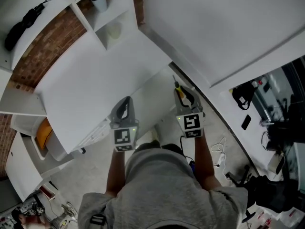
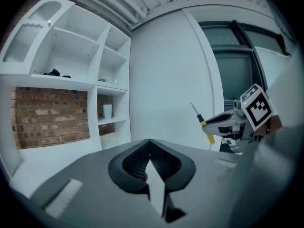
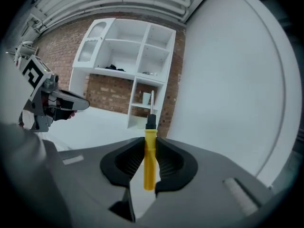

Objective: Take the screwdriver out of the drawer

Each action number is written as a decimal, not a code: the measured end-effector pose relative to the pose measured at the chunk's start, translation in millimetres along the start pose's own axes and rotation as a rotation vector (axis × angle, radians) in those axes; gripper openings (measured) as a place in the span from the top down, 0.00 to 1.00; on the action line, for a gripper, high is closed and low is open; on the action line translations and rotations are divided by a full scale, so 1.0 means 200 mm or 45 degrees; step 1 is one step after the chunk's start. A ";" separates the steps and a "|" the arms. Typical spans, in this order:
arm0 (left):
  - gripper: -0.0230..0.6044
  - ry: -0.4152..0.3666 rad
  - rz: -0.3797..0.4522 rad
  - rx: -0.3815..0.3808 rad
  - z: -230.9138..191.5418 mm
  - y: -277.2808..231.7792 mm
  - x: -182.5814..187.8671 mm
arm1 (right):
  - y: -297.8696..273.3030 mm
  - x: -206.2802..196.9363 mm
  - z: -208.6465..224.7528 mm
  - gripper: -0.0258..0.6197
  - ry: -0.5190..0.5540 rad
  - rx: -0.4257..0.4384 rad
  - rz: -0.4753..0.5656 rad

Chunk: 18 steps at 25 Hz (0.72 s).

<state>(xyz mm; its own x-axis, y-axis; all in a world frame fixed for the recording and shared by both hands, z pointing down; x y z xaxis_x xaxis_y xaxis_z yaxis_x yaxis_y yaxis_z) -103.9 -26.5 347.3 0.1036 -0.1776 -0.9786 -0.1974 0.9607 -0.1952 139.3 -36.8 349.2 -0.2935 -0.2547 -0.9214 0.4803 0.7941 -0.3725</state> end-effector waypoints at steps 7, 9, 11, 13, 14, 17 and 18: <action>0.94 -0.031 0.006 -0.049 0.09 0.04 0.03 | 0.22 -0.01 0.02 0.84 -0.112 -0.099 0.092; 0.94 -0.039 -0.001 -0.062 0.12 0.06 0.03 | 0.27 -0.03 0.02 0.84 -0.105 -0.116 0.105; 0.94 -0.046 -0.006 -0.078 0.15 0.08 0.02 | 0.32 -0.05 0.02 0.84 -0.091 -0.129 0.115; 0.94 -0.052 -0.004 -0.093 0.18 0.10 0.02 | 0.36 -0.06 0.01 0.84 -0.100 -0.139 0.114; 0.94 -0.055 -0.007 -0.101 0.19 0.11 0.02 | 0.37 -0.07 0.00 0.84 -0.108 -0.146 0.110; 0.94 -0.049 -0.024 -0.114 0.22 0.13 0.02 | 0.41 -0.09 -0.01 0.84 -0.147 -0.156 0.103; 0.94 -0.054 -0.029 -0.121 0.23 0.14 0.01 | 0.42 -0.10 -0.02 0.84 -0.147 -0.153 0.101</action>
<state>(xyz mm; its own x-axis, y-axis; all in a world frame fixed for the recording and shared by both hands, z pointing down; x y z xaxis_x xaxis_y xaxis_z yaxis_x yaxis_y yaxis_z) -65.1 9.8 342.4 0.1503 -0.1881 -0.9706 -0.2859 0.9315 -0.2247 182.4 37.1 336.5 -0.1580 -0.2448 -0.9566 0.3939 0.8728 -0.2884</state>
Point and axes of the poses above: the fingertips, and each gripper's own axes: y backward along the fingers, z to its right, x out of its top, the point moved 8 cm from there along y, backward along the fingers, and after that the axes turned 11 degrees about x, right-handed, at the moved point
